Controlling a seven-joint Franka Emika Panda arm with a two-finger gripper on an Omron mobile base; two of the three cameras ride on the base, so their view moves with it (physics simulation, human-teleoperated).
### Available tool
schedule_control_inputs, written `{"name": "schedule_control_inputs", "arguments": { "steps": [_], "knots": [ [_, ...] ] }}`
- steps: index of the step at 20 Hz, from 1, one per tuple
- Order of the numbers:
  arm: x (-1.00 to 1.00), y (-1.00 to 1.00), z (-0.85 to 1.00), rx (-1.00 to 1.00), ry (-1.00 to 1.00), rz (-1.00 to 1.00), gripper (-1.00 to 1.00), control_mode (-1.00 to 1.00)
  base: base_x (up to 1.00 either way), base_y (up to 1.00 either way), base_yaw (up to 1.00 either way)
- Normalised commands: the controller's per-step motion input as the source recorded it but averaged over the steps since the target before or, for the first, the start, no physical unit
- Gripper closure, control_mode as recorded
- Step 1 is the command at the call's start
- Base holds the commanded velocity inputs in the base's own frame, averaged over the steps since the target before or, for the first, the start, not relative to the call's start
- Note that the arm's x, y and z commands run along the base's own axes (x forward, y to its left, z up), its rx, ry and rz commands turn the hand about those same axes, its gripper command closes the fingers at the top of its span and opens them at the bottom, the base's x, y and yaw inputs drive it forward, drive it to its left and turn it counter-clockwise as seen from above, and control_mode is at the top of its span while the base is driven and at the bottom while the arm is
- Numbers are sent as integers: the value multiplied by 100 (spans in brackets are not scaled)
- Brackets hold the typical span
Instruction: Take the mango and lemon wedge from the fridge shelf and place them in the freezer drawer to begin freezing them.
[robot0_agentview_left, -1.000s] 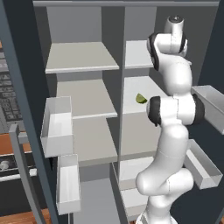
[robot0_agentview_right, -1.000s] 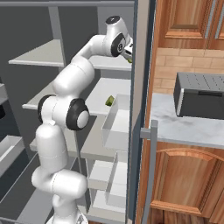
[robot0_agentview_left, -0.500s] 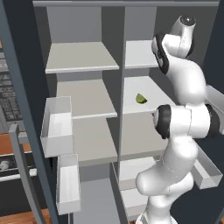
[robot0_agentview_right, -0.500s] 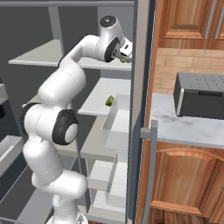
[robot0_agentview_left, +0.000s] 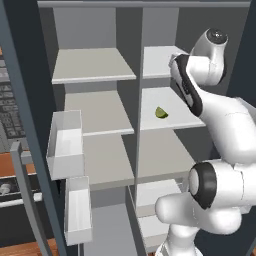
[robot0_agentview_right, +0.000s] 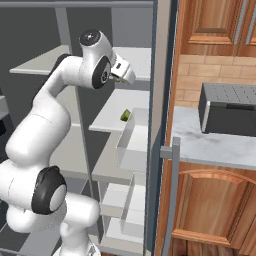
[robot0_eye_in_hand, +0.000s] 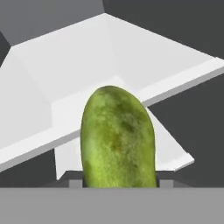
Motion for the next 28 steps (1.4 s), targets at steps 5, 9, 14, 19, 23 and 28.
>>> {"name": "schedule_control_inputs", "arguments": {
  "steps": [5, 9, 14, 19, 23, 28],
  "knots": [
    [-100, 51, 0, 0, 0, 6, 100, -100, 0, 0, 0],
    [-100, 28, -7, 0, 1, 6, 100, -100, 0, 0, 0],
    [-38, 19, -45, 0, 16, 0, 100, -100, 0, 0, 0],
    [-10, 0, -38, 1, 4, -1, 100, -100, 0, 0, 0],
    [-25, 0, -11, 0, 0, 0, 100, 100, -75, 4, 6],
    [0, 0, 0, 0, 0, 0, 100, 100, -74, 29, 17]
  ]
}}
